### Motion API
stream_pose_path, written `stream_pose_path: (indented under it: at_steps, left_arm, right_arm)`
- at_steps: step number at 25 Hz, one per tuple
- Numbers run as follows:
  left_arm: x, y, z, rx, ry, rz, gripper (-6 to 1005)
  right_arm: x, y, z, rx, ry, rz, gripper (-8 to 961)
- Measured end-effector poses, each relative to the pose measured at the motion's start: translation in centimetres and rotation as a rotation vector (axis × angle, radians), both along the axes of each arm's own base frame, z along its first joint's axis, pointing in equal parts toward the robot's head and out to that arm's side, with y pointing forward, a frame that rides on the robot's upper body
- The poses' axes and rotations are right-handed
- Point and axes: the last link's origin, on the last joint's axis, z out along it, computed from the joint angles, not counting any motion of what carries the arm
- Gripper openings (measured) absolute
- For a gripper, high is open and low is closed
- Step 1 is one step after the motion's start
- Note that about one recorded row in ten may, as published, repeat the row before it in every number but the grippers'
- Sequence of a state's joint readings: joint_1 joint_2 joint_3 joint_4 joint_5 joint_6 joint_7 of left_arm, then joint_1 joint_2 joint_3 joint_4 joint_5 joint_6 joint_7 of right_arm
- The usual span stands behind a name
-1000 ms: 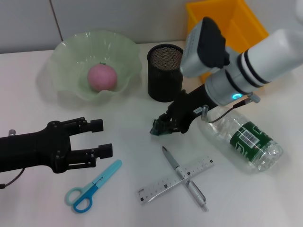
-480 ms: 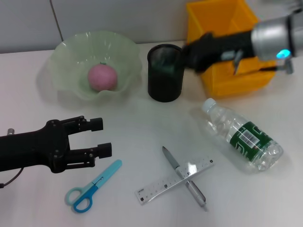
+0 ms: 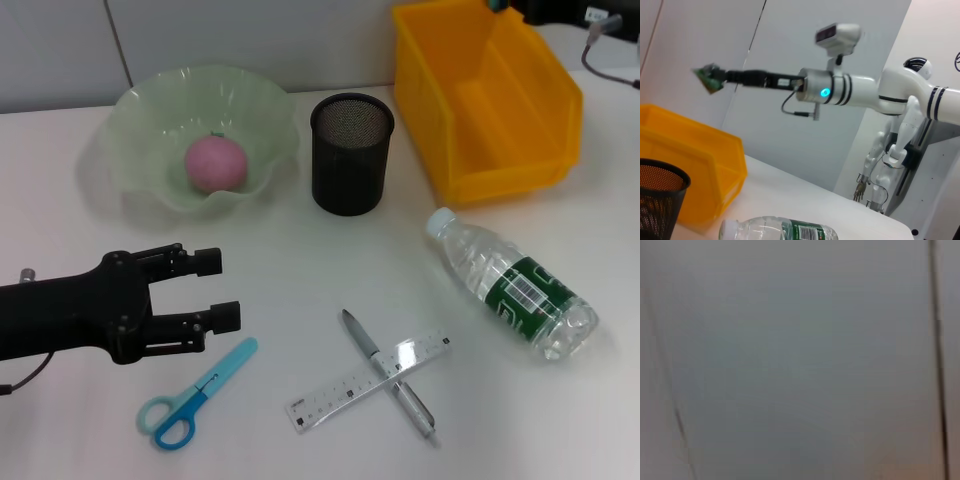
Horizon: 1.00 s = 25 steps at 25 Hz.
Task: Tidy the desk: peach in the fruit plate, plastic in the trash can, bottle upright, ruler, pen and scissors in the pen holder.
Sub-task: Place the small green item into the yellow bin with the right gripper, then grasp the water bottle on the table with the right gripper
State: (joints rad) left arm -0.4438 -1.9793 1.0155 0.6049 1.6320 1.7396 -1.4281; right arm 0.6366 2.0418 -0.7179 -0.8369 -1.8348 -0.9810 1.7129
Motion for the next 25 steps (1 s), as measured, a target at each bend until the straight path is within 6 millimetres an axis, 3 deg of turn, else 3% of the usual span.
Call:
stream_pose_path:
  at_steps: [4, 10, 16, 18, 25]
  left_arm:
    - [0.1, 0.1, 0.0, 0.0, 0.001, -0.003, 806]
    - [0.1, 0.1, 0.1, 0.001, 0.0, -0.005, 806]
    - [0.1, 0.2, 0.1, 0.001, 0.0, -0.005, 805]
    - [0.1, 0.1, 0.1, 0.0, 0.0, -0.005, 805]
    - [0.1, 0.1, 0.1, -0.001, 0.0, -0.005, 805]
  right_arm:
    - [1.1, 1.1, -1.3, -0.027, -0.066, -0.066, 88]
    - [1.3, 1.6, -1.9, -0.023, -0.116, -0.093, 127]
    - [1.3, 1.6, -1.9, -0.018, -0.119, -0.095, 315]
    - [1.3, 1.7, -1.8, -0.016, -0.118, -0.097, 544]
    - [1.3, 1.7, -1.8, -0.014, -0.118, -0.097, 683]
